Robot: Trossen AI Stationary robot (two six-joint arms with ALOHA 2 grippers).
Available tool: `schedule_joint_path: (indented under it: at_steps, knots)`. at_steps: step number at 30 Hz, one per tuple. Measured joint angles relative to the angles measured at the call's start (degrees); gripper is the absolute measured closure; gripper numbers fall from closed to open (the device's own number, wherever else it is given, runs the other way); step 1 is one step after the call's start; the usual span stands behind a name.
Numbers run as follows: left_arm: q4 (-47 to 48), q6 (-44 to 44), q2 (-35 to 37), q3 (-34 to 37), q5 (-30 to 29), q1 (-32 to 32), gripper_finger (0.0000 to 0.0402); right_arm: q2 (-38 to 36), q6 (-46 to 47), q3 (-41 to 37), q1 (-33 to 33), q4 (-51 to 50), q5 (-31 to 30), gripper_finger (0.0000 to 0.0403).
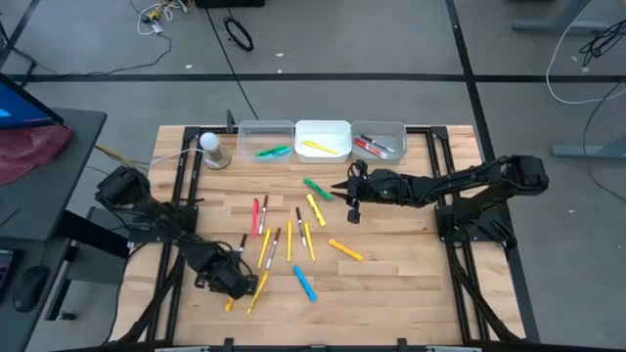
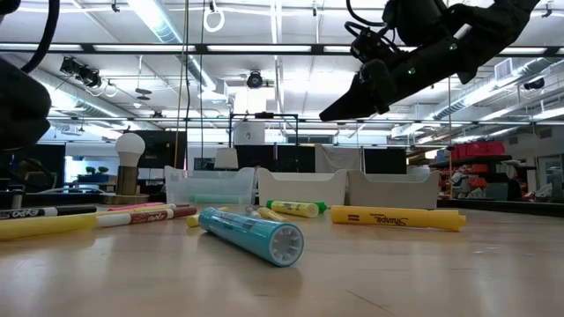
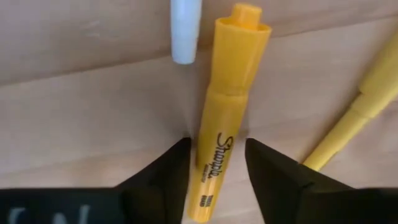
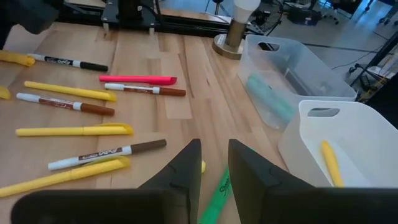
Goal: Pick & Place Markers
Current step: Put the yellow highlighter pen into the transparent bin
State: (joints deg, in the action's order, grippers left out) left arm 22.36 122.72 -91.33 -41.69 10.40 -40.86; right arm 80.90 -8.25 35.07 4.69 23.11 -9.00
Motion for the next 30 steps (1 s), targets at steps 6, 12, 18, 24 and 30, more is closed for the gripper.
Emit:
schedule_joint_path:
  at_steps: [6,12,18,24,30]
  knots:
    - [1.99,-0.18,0.09,-0.9,0.8,0.19,0.0329,0.0,-0.02,0.0,0.43,0.01,0.01,0.0321]
    - [1.36,-2.98,1.78,-0.9,6.07,0.13,0.0338,0.0,-0.22,0.0,0.43,0.01,0.01,0.0321]
    - [3.84,-14.0,7.63,-5.79,5.81,0.39,0.0338,0.0,-0.32,0.0,0.47,0.01,0.01,0.0321]
    - [32.68,-34.26,12.49,-15.59,-6.71,8.63,0.0337,0.0,-0.29,0.0,0.54,0.08,0.03,0.0321]
    - [42.23,-65.82,16.18,-20.43,-28.42,29.84,0.0337,0.0,0.05,0.0,0.53,0.07,0.03,0.0321]
